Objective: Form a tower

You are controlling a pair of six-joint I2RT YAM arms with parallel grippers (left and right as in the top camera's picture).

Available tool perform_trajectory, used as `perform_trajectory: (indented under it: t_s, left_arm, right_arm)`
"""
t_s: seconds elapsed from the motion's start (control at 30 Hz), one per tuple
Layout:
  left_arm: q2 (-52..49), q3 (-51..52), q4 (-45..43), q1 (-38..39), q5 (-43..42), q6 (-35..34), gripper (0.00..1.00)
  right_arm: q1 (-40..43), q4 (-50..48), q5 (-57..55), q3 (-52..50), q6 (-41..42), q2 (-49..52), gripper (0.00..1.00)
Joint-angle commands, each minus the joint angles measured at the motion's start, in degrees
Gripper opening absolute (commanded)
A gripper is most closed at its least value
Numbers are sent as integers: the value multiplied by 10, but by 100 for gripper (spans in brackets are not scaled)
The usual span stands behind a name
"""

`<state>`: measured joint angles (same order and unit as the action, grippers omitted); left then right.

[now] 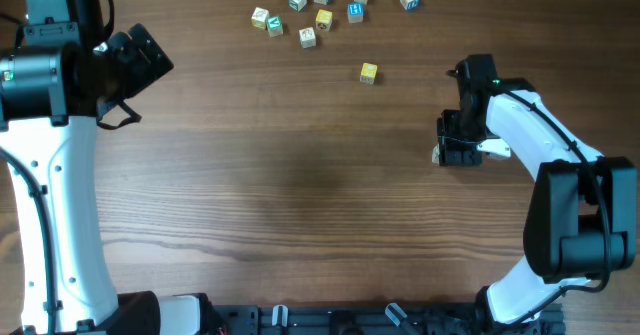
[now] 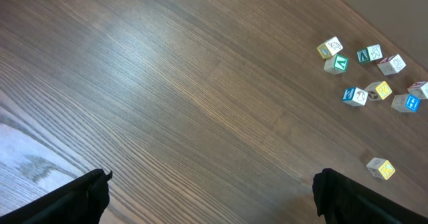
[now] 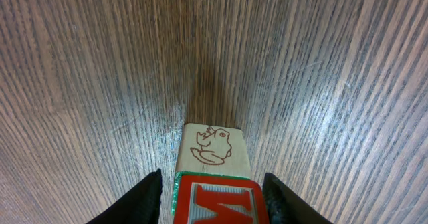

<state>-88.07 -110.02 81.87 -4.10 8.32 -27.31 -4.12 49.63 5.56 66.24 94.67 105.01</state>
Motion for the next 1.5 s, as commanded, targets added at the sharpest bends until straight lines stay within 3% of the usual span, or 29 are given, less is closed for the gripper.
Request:
perform_trajectory:
  t_s: [0.0, 0.27, 0.53, 0.73, 1.1, 1.23, 1.33, 1.47]
  left_arm:
    - [1, 3, -1, -3, 5, -2, 100]
    - [1, 3, -1, -3, 5, -2, 100]
    - [1, 3, -1, -3, 5, -2, 100]
    - [1, 3, -1, -3, 5, -2, 100]
    - [1, 3, -1, -3, 5, -2, 100]
    - [1, 3, -1, -3, 5, -2, 100]
    - [1, 3, -1, -3, 5, -2, 100]
    - [1, 3, -1, -3, 5, -2, 100]
  right_arm:
    - [0, -1, 1, 9, -2, 12, 48]
    - [0, -14, 1, 8, -28, 16, 41]
    - [0, -3, -6, 8, -47, 16, 45]
    - [0, -5, -5, 8, -61, 16, 34]
    - [0, 7, -16, 8, -121, 16, 22]
    - [0, 7, -16, 8, -122, 16, 38]
    - [0, 7, -16, 8, -127, 16, 59]
    - [0, 6, -16, 8, -137, 16, 67]
